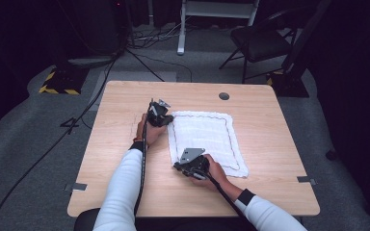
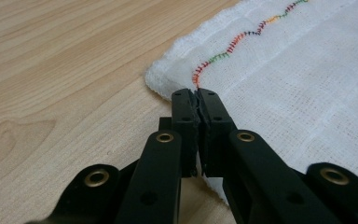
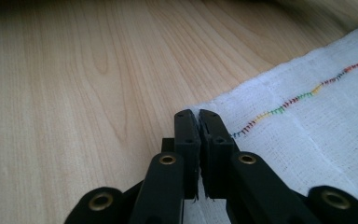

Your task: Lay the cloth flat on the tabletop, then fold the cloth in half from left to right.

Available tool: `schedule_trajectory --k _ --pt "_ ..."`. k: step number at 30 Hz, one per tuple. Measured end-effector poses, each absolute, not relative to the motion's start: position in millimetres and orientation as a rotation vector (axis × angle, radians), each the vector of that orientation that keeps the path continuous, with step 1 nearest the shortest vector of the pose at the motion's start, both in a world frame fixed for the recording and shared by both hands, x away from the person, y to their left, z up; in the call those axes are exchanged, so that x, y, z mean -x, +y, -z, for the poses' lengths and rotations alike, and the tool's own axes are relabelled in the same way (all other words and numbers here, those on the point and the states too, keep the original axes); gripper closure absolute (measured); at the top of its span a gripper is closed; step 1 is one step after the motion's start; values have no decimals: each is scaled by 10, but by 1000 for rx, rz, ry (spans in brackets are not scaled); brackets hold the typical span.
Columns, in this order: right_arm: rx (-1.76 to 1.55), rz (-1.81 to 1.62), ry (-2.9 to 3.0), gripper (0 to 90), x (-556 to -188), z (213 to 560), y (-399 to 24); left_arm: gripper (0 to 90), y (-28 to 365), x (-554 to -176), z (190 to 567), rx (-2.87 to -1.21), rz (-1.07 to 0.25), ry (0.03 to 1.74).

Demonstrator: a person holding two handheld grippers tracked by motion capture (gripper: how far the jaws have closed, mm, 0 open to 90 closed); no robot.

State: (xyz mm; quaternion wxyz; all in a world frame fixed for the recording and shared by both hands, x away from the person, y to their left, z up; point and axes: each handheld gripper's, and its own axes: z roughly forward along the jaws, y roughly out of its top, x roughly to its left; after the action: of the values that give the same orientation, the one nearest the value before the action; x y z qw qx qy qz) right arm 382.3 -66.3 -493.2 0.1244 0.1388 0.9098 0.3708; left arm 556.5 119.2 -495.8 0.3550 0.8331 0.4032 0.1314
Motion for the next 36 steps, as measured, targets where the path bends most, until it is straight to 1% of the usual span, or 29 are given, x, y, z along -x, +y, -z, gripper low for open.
schedule_trajectory --k 7,20,22,26,31,36 --pt "-368 -1085 2644 869 -3794 4901 -631 869 1261 -5507 4860 -2144 -358 1023" --pt "-316 -1122 2627 870 -3722 4786 -454 869 1548 -5345 4750 -2133 -368 1036" --pt "-312 -1130 2624 870 -3720 4759 -422 868 1593 -5317 4713 -2132 -400 1037" --pt "-300 -1151 2615 870 -3689 4713 -376 869 1644 -5254 4663 -2125 -417 1042" --pt "-283 -1167 2603 870 -3633 4644 -361 869 1655 -5233 4602 -2117 -422 1038" --pt "-320 -1198 2580 870 -3659 4542 -480 869 1561 -5278 4498 -2095 -430 1025"
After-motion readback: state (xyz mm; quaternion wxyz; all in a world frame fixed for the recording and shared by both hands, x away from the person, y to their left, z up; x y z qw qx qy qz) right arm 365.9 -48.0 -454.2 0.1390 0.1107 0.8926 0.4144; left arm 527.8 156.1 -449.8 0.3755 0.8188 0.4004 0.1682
